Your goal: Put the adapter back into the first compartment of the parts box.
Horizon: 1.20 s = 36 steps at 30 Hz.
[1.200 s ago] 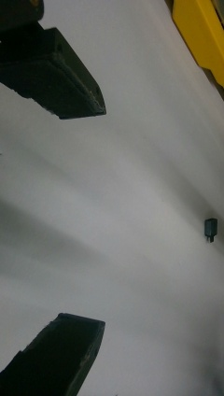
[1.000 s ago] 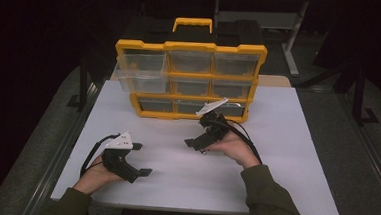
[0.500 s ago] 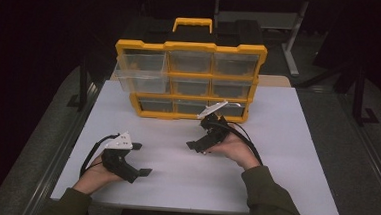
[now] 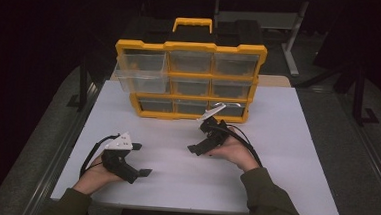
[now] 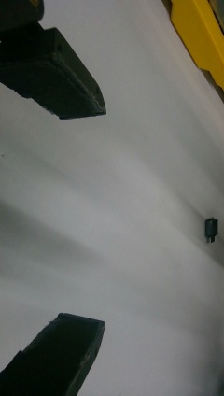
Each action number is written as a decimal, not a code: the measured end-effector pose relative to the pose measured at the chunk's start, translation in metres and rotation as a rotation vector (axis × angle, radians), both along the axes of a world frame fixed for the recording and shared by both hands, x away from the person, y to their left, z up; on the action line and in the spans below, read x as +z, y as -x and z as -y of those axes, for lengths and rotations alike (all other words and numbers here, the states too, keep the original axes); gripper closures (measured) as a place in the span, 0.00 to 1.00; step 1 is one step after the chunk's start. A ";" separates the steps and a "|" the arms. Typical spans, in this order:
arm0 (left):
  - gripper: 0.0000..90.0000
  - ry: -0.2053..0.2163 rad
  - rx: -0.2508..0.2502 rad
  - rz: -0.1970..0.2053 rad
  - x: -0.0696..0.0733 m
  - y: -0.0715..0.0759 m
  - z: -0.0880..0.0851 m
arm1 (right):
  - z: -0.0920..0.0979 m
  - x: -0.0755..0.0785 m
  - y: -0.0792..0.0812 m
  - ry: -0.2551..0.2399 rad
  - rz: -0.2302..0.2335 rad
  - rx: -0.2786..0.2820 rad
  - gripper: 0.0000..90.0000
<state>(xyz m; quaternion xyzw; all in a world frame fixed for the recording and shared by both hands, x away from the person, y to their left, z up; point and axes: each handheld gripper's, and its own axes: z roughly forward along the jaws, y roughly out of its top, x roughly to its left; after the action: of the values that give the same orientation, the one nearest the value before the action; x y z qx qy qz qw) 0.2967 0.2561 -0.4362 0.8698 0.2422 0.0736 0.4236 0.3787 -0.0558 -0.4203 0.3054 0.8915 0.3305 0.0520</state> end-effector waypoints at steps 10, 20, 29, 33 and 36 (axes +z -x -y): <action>0.00 -0.003 -0.003 0.002 0.000 0.000 0.000 | -0.001 -0.006 0.001 0.029 -0.021 -0.007 0.01; 0.00 -0.004 -0.004 0.002 0.000 0.000 0.000 | 0.003 -0.008 0.002 0.046 -0.029 -0.013 0.15; 0.00 -0.004 -0.002 0.004 0.001 0.000 0.000 | 0.004 -0.007 0.003 0.049 -0.036 -0.005 0.36; 0.00 -0.005 -0.003 0.004 0.001 0.000 0.000 | 0.005 -0.008 0.003 0.049 -0.037 0.003 0.47; 0.00 -0.004 -0.002 0.005 0.001 0.000 0.000 | 0.004 -0.008 0.003 0.055 -0.044 0.008 0.52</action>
<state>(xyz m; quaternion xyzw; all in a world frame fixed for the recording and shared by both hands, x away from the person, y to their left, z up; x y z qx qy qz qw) 0.2962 0.2562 -0.4355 0.8706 0.2403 0.0758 0.4226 0.3758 -0.0603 -0.4285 0.3075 0.9024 0.2993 0.0392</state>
